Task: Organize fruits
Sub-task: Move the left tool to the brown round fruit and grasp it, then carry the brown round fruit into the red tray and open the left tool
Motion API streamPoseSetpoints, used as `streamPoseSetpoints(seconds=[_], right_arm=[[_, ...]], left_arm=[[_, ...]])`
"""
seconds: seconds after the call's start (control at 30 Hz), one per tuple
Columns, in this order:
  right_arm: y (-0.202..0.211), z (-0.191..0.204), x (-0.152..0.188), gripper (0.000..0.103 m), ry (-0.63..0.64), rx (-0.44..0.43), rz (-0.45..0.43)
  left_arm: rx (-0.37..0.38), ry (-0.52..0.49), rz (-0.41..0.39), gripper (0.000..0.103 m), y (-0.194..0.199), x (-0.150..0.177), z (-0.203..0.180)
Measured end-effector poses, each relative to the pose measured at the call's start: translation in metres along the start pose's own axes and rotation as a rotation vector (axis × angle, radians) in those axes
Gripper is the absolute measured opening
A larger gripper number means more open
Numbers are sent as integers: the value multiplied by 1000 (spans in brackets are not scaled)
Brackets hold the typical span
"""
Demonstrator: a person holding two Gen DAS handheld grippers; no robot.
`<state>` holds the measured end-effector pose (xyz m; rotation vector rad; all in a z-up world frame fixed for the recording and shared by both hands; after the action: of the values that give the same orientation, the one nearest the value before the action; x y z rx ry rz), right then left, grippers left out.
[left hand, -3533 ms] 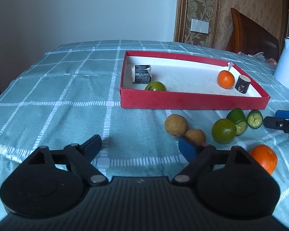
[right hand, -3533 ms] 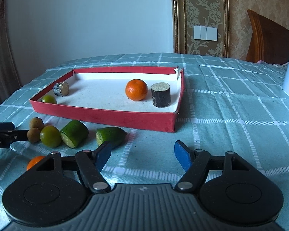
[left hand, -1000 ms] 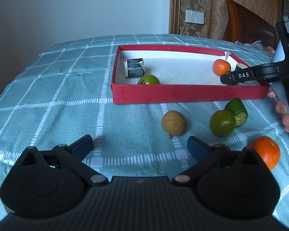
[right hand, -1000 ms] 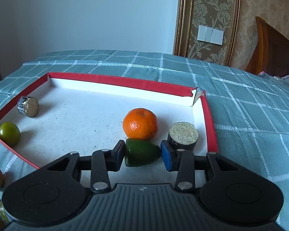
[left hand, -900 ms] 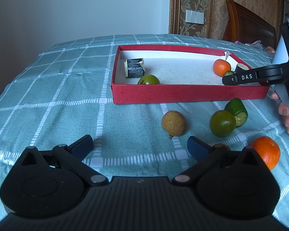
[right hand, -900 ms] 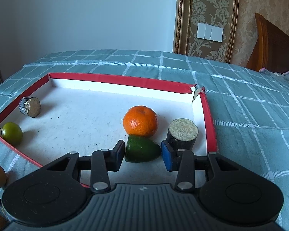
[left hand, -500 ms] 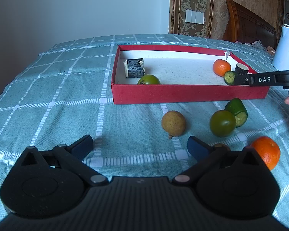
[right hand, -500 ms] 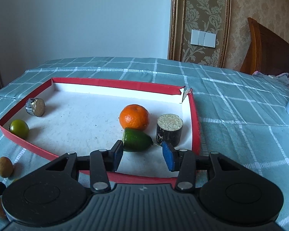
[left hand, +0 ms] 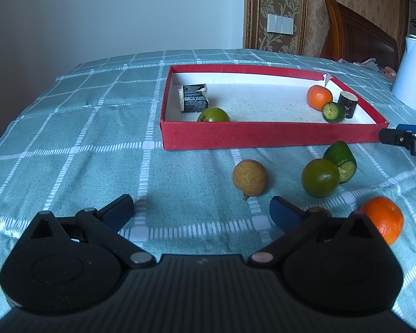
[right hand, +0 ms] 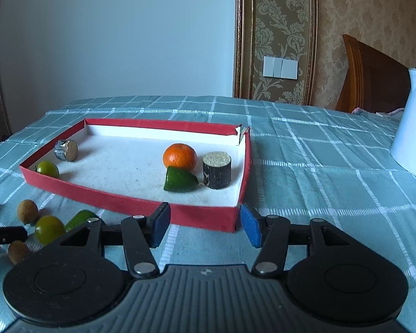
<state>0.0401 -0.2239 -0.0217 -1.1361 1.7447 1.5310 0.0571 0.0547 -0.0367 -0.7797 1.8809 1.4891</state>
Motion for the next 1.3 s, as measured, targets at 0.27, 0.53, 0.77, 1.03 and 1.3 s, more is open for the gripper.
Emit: streamPoseSetpoints(seconds=[0.27, 0.53, 0.77, 1.03, 1.3], right_arm=[[-7, -3, 18, 55, -16, -23, 52], [-10, -4, 19, 62, -19, -51, 64], [-11, -2, 19, 66, -13, -60, 67], [-11, -2, 19, 68, -9, -64, 69], [-11, -2, 19, 68, -10, -65, 68]], left_arm=[[0, 0, 0, 103, 0, 0, 0], [-21, 10, -12, 103, 1, 0, -2], [-55, -8, -37, 97, -2, -5, -18], [-19, 6, -14, 63, -6, -10, -23], [0, -29, -28, 29, -3, -8, -33]])
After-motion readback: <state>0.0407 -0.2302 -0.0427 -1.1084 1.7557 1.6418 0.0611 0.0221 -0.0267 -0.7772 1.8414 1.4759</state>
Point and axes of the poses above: each gripper's, at about its wrist camera, not at the fingertips, and y roughly against the way its jaws point, z to its left, x to its underside, the point moved 1 cm from there along -y, roughly the way its jaws point, and after that the axes turned 14 degrees about y, right-handed, at the moved point
